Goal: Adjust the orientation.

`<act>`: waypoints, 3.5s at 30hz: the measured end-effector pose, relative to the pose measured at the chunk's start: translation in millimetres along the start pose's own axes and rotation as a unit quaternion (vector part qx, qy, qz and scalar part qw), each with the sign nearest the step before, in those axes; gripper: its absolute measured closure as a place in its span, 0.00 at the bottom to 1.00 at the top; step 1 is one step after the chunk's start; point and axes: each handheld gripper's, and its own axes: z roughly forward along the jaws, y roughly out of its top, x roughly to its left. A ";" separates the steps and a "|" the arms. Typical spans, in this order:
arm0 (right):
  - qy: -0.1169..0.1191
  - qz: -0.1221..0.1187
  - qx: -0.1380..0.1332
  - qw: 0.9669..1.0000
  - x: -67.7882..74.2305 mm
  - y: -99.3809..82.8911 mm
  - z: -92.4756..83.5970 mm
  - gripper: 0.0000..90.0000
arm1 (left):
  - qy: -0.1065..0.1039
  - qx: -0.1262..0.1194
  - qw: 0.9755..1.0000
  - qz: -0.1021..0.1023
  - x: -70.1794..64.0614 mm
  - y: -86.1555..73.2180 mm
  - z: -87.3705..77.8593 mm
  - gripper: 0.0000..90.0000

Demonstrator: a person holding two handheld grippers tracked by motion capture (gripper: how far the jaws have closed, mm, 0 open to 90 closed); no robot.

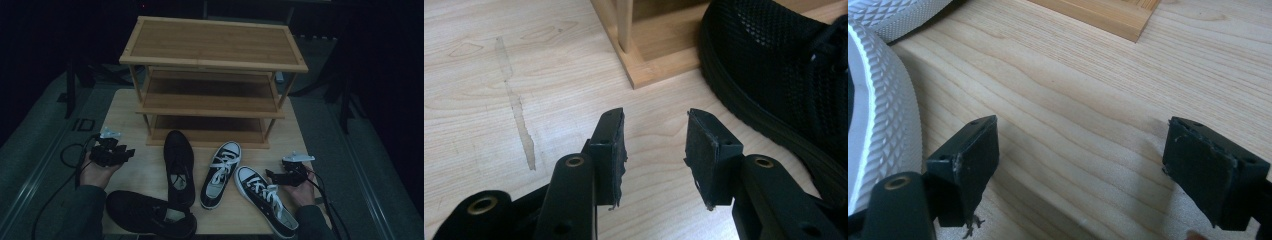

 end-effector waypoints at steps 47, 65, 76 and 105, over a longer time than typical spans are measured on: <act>-0.012 0.012 -0.001 1.000 1.4 -1.1 -1.2 0.18 | -0.008 -0.012 1.000 0.006 -0.8 -30.6 -36.7 0.66; -0.013 0.014 -0.001 1.000 1.4 -1.1 -1.3 0.18 | -0.015 -0.015 1.000 0.010 -6.5 -41.7 -45.6 0.66; -0.014 0.014 -0.001 1.000 1.4 -1.1 -1.3 0.18 | -0.024 -0.013 1.000 0.011 -10.7 -48.5 -45.9 0.66; -0.015 0.015 0.000 1.000 1.2 -1.1 -1.4 0.18 | -0.048 -0.011 0.998 0.031 -27.5 -53.8 -52.3 0.65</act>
